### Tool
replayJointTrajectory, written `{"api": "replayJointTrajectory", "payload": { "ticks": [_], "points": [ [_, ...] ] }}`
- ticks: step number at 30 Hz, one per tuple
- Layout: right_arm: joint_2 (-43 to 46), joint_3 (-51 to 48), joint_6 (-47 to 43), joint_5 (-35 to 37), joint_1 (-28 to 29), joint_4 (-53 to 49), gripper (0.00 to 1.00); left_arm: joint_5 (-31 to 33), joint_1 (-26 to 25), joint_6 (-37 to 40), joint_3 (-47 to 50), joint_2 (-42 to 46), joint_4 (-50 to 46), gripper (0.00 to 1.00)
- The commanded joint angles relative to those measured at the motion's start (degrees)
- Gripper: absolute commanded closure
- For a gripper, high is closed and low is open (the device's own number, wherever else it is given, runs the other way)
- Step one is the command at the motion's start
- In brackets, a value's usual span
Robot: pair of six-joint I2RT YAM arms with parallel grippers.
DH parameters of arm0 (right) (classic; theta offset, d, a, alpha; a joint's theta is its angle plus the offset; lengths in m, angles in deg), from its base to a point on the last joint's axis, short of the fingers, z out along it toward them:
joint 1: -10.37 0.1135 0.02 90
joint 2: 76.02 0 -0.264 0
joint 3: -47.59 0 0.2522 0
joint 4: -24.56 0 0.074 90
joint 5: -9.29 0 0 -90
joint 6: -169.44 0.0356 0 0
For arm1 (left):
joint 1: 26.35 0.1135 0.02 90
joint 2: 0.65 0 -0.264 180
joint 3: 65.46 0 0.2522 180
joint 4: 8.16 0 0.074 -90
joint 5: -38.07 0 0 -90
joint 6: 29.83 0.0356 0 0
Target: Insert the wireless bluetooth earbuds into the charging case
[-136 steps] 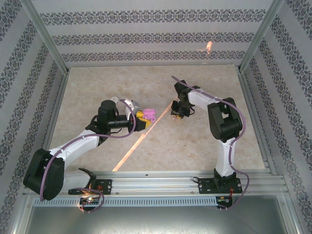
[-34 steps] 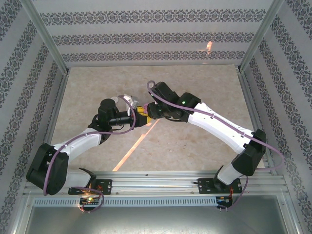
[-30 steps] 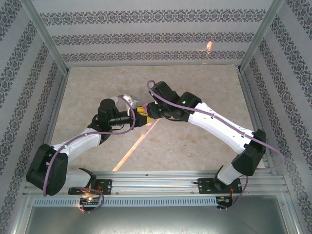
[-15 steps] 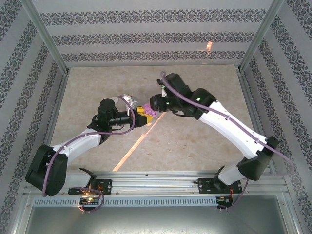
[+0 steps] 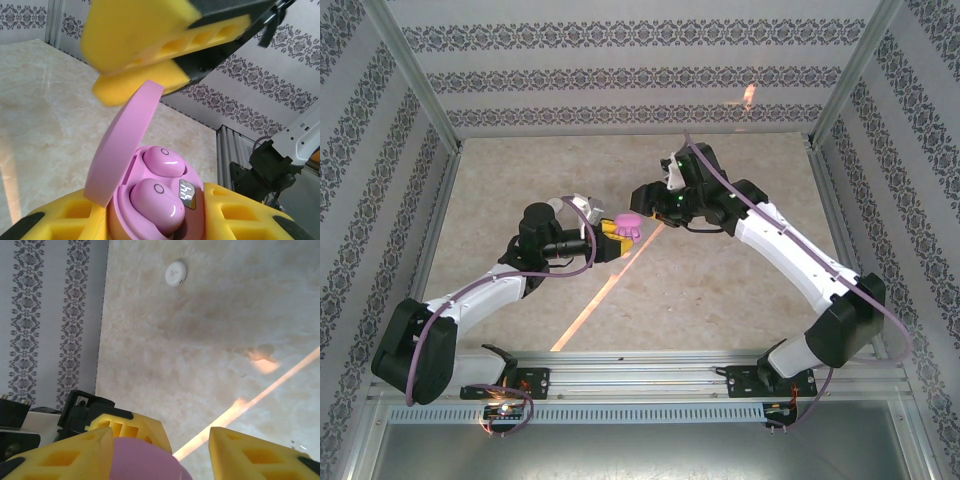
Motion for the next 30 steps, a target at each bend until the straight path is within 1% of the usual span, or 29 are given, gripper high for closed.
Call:
{"api": "replayJointTrajectory", "payload": {
  "ticks": [1,6,11,19,25,30],
  "points": [
    [-0.4,-2.1,3.3,-5.7,-0.9,4.2,0.45,-1.6,0.3,0.1,-2.7,0.2,2.3,0.77],
    [1.1,-6.8,5.7,-7.5,-1.5,7.2,0.45,-1.4,0.2,-2.6,-2.8,-1.4,6.5,0.77],
    [3.4,-10.4,7.9,-7.5,-1.7,9.3,0.44,-0.7,0.3,-6.6,-3.1,-3.1,11.0,0.77],
    [5.2,-17.0,15.8,-10.8,-1.9,19.6,0.43,0.2,0.3,-11.7,-3.6,-4.5,16.8,0.77],
    [5.6,-19.0,21.7,-14.6,-2.1,28.1,0.47,1.2,0.2,-12.7,-3.4,-3.9,16.3,0.76],
    [6.3,-20.5,26.3,-16.2,-2.0,34.0,0.51,1.9,0.2,-11.8,-4.2,-3.3,13.1,0.75]
  ]
}}
